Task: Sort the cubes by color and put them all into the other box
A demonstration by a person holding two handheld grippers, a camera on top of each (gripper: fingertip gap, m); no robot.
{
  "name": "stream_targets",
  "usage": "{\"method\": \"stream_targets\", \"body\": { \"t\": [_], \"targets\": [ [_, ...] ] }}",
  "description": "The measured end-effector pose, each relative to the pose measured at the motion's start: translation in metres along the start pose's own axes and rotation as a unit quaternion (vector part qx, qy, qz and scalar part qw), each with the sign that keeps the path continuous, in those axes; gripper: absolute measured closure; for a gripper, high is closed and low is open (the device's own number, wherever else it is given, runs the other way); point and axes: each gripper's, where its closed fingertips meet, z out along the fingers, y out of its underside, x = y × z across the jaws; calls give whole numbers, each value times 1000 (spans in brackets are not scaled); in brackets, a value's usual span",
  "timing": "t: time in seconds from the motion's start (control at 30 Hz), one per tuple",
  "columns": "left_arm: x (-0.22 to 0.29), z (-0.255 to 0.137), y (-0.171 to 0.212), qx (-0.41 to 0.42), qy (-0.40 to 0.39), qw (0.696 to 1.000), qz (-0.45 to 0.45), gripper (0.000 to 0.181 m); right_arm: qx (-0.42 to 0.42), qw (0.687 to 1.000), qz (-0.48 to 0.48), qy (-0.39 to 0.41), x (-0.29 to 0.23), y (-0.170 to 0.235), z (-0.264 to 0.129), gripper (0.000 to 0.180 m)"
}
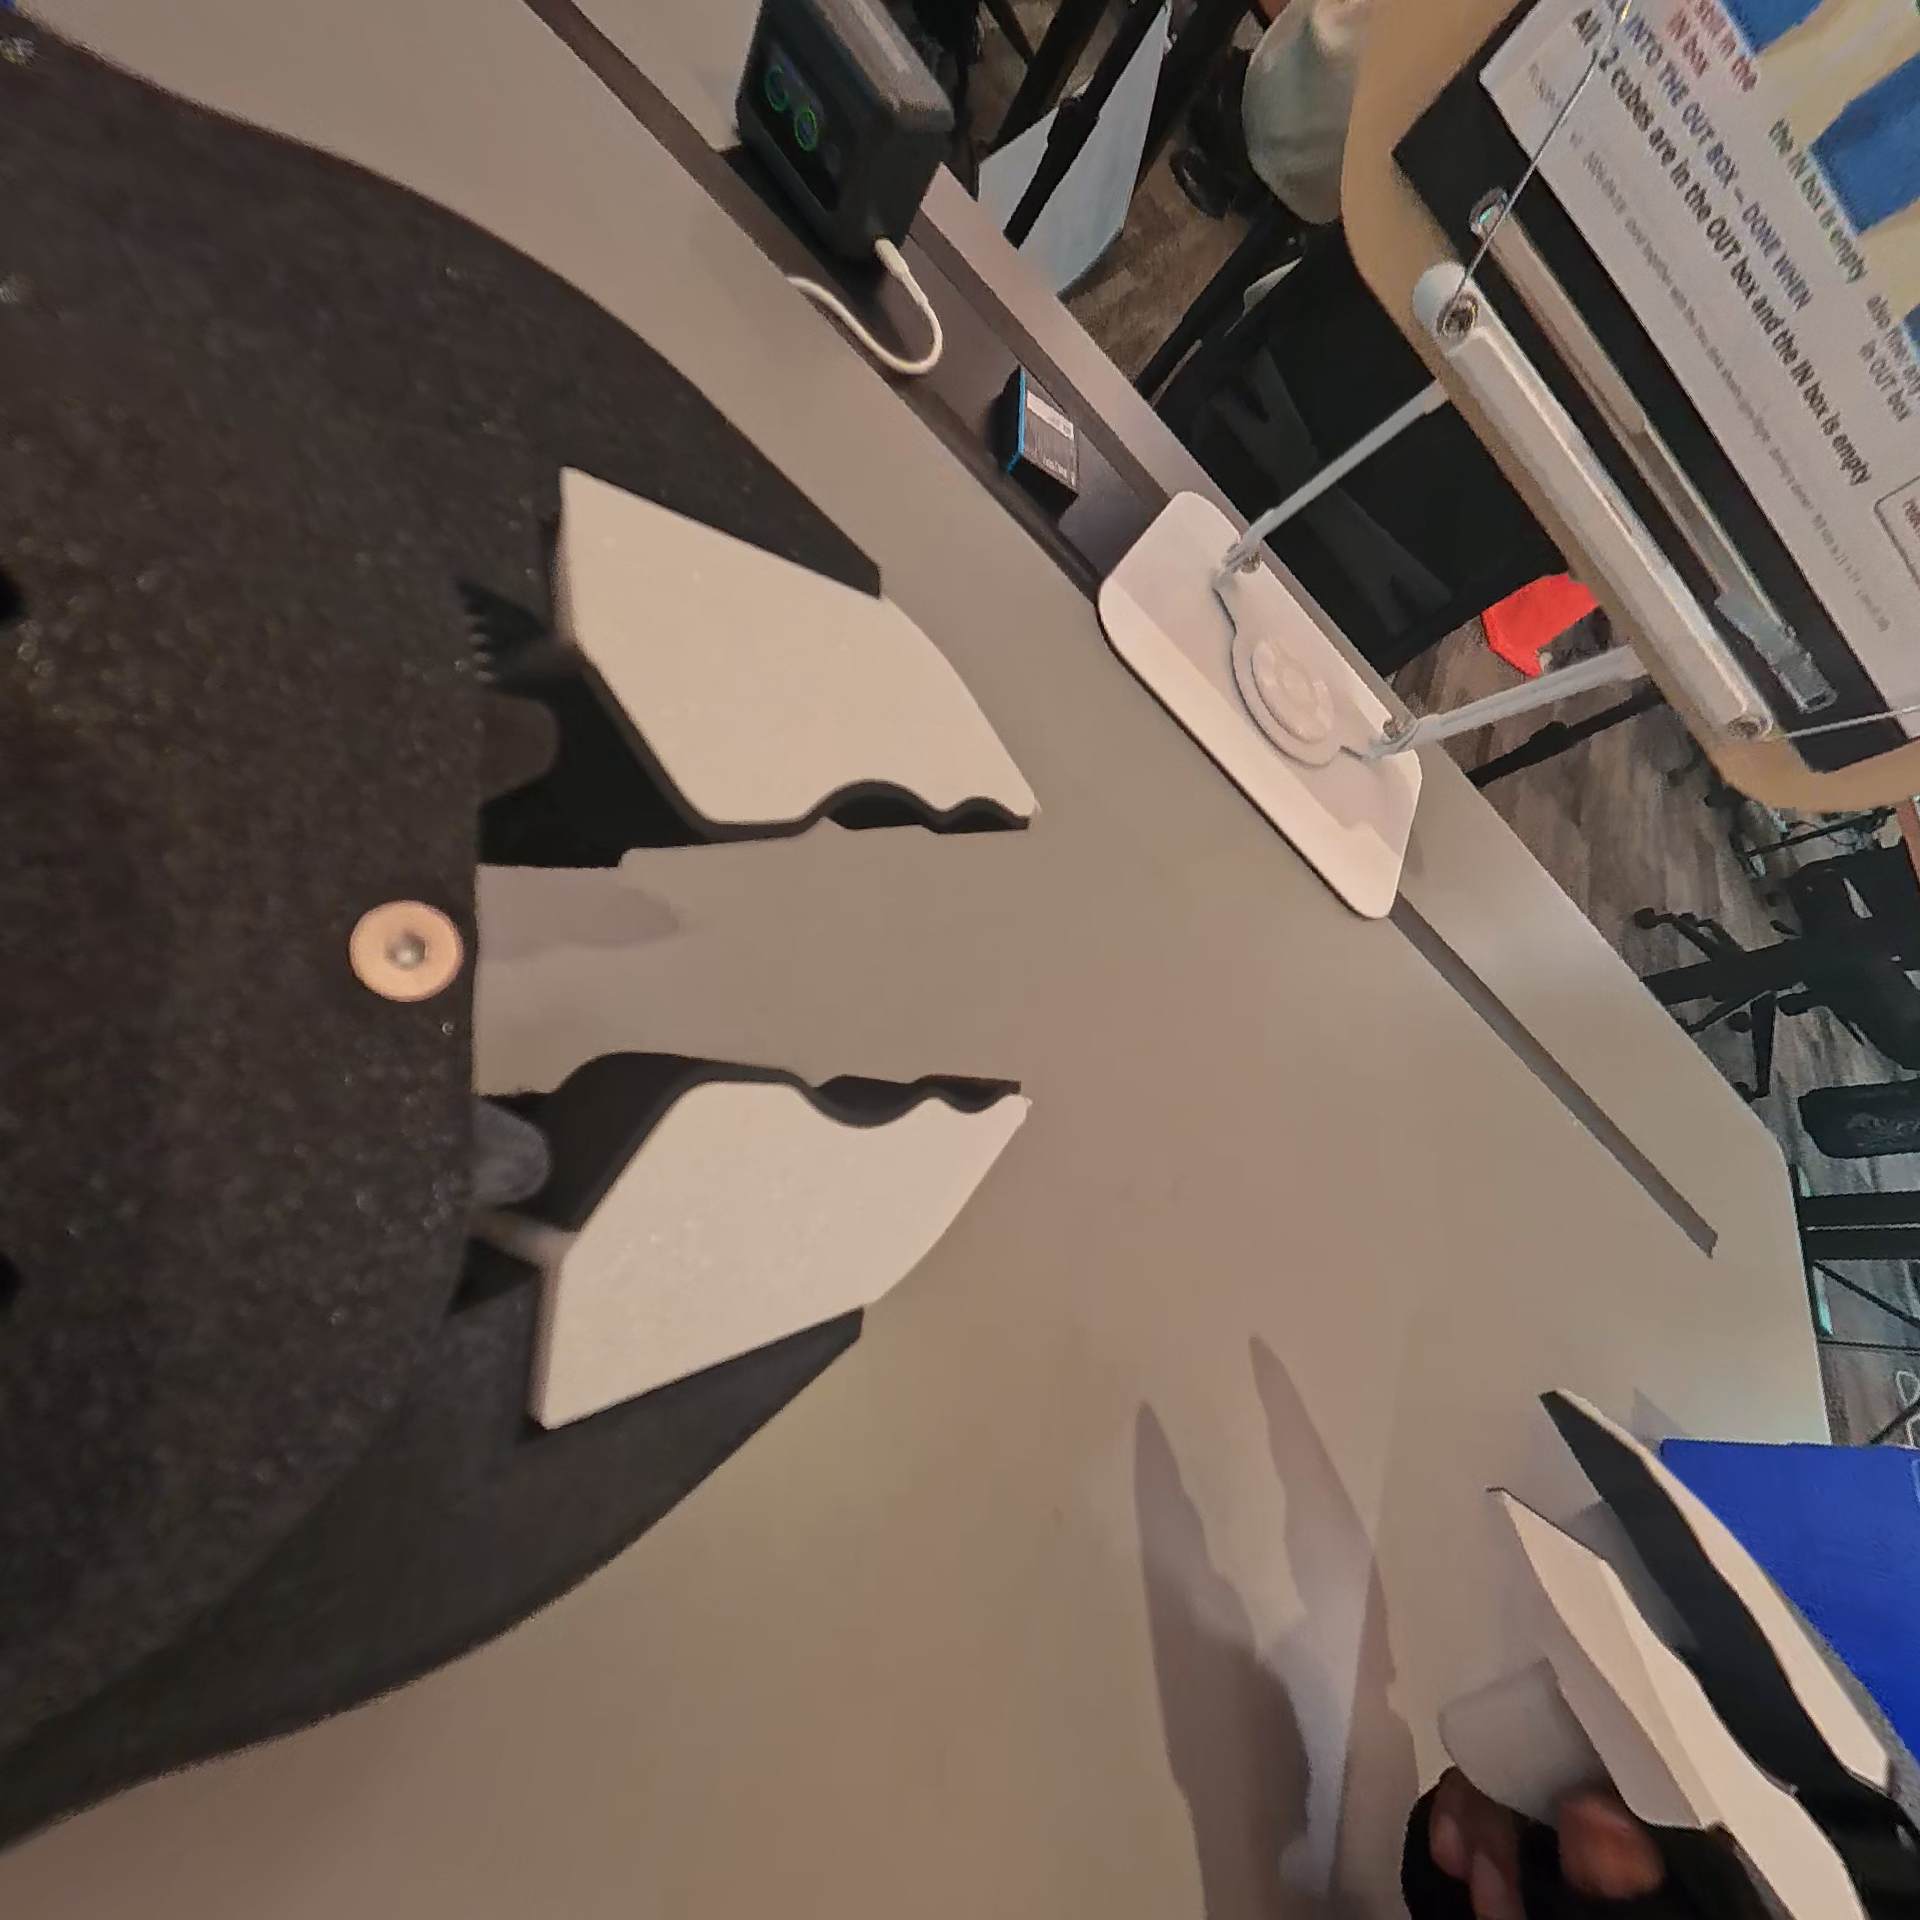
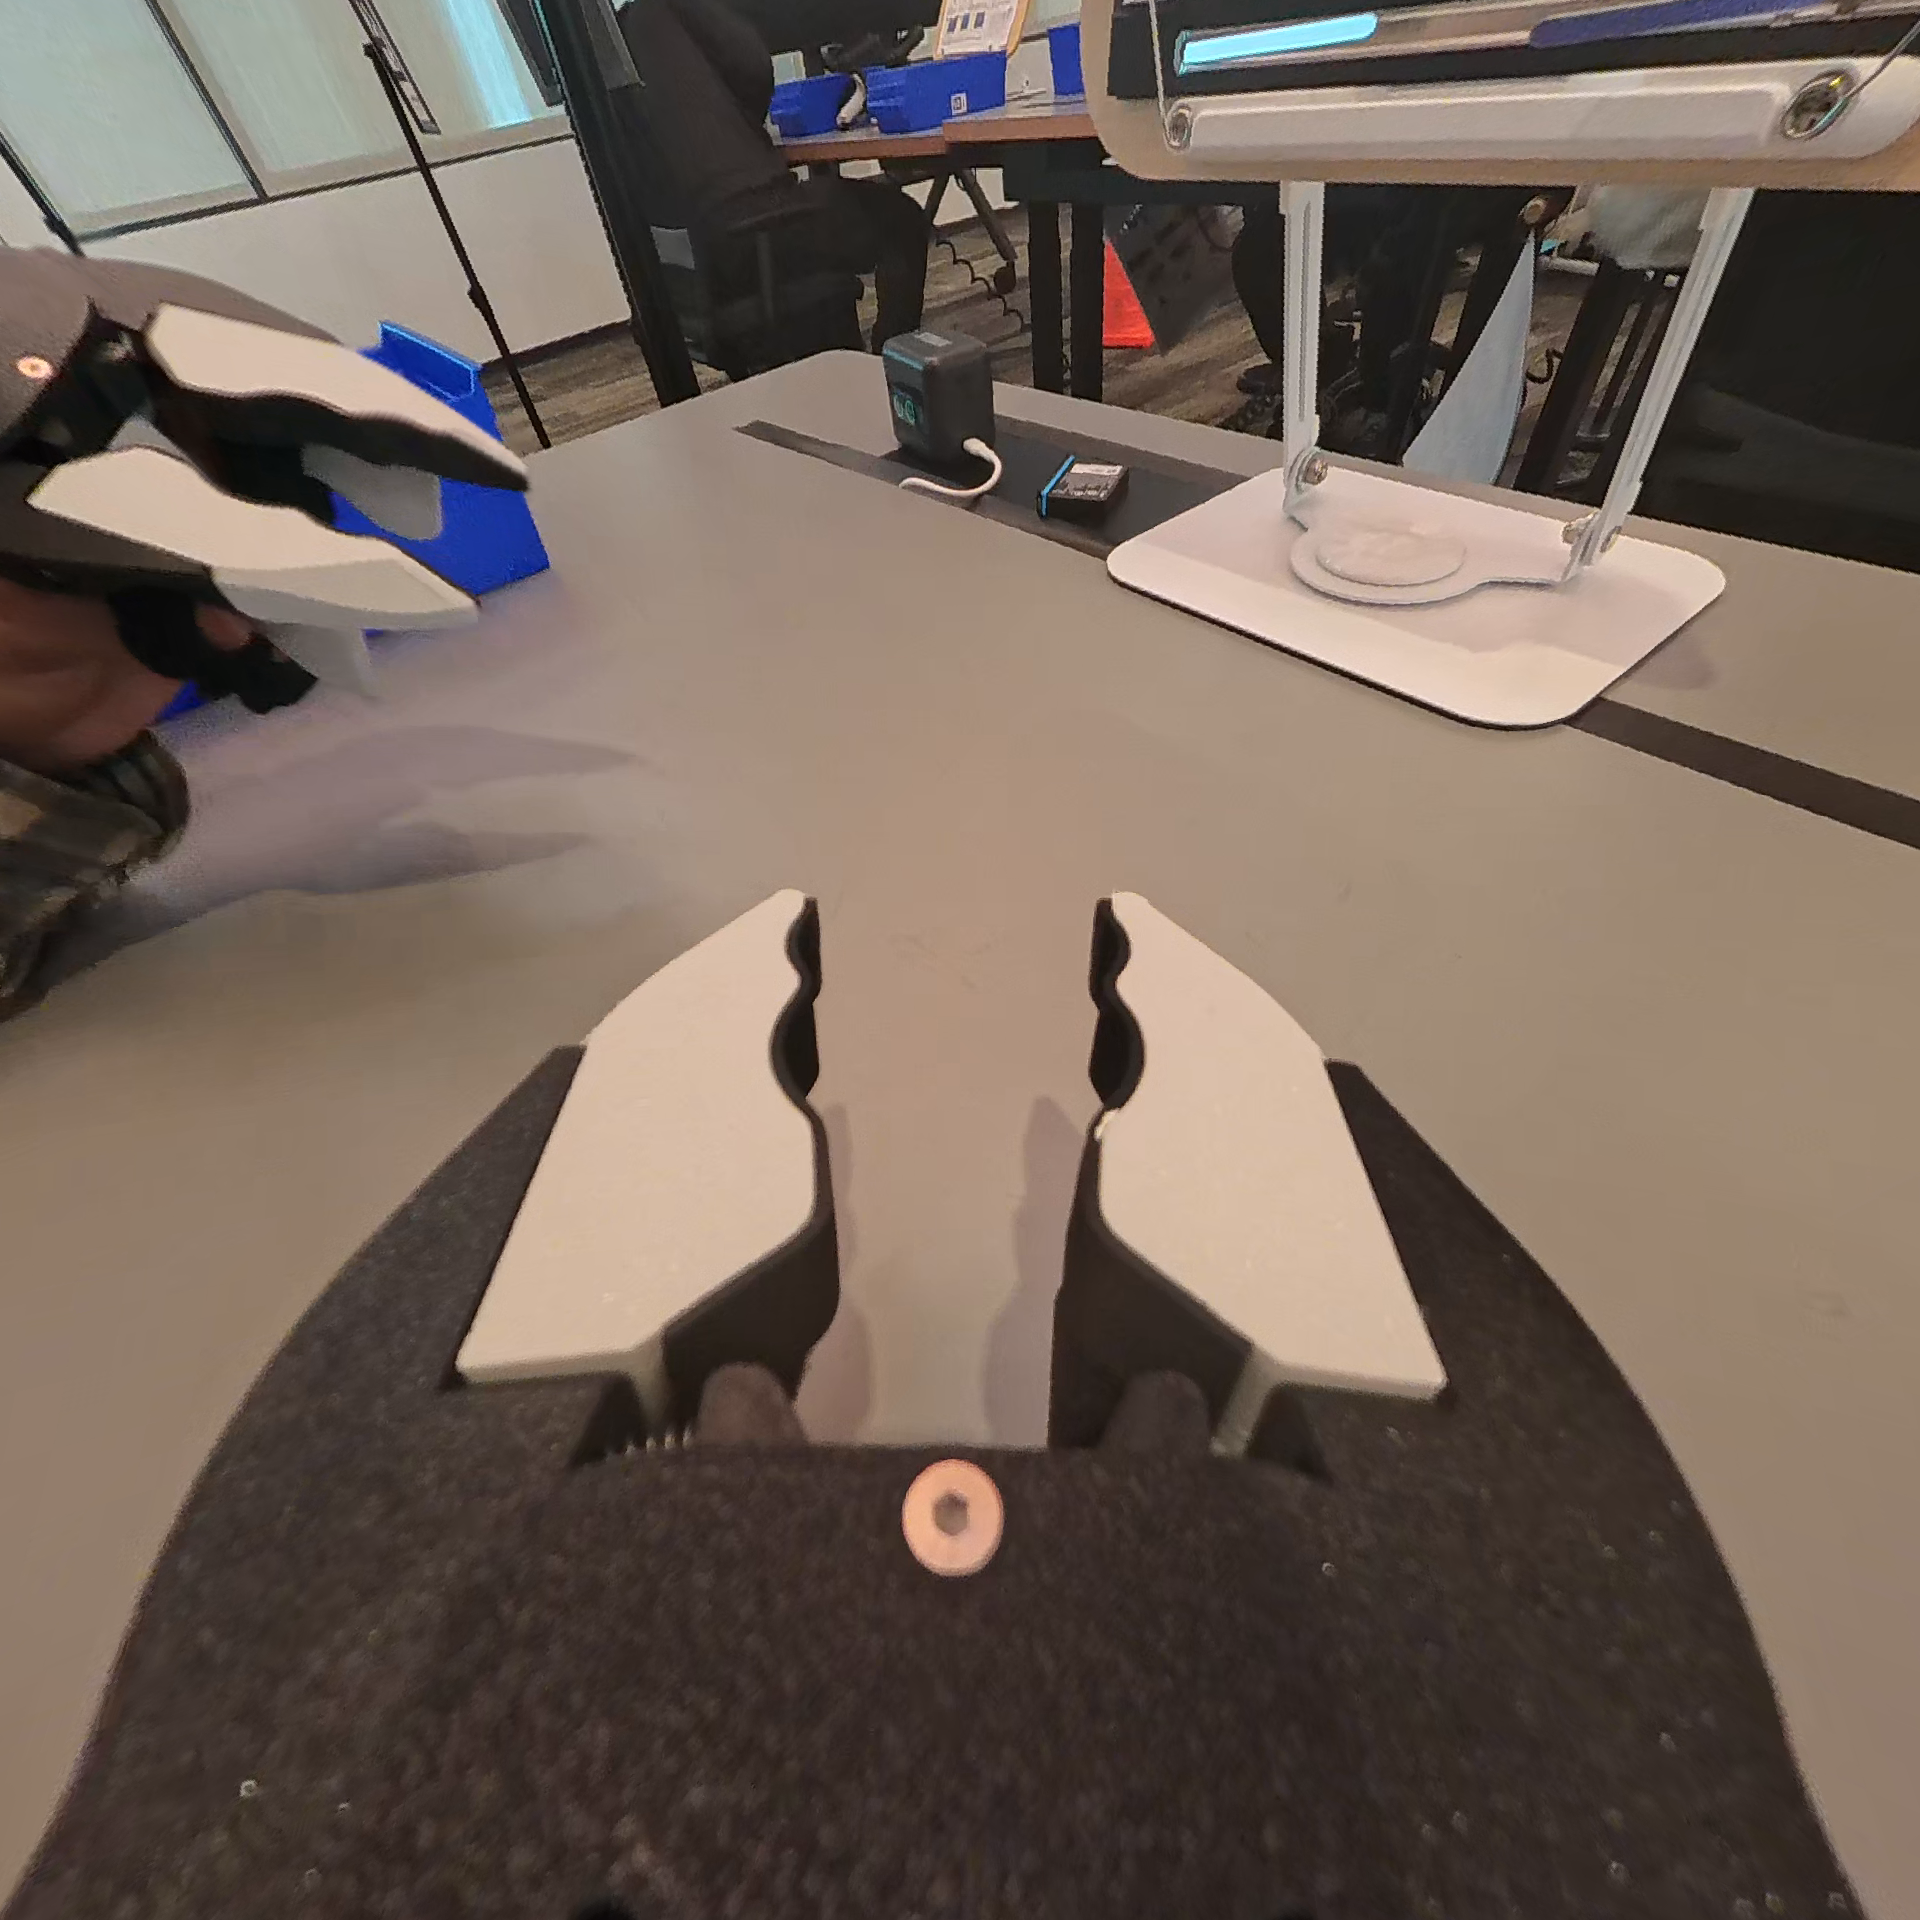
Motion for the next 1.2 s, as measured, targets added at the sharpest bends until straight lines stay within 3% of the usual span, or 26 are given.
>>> {"method": "stream_targets", "body": {
  "t": [0.27,0.57,0.93,1.2],
  "targets": [
    [-34,-47,2,-29,-22,999,-2,135,-11,1000,-3,-5,-3,5,4,132],
    [-90,-126,0,-61,-74,995,8,135,-22,1000,-1,-8,-3,11,8,135],
    [-161,-206,39,-127,-150,980,-12,135,-27,1000,3,-12,-4,14,9,135],
    [-199,-242,74,-163,-180,969,-49,135,-25,1000,3,-18,-9,11,10,135]
  ]
}}
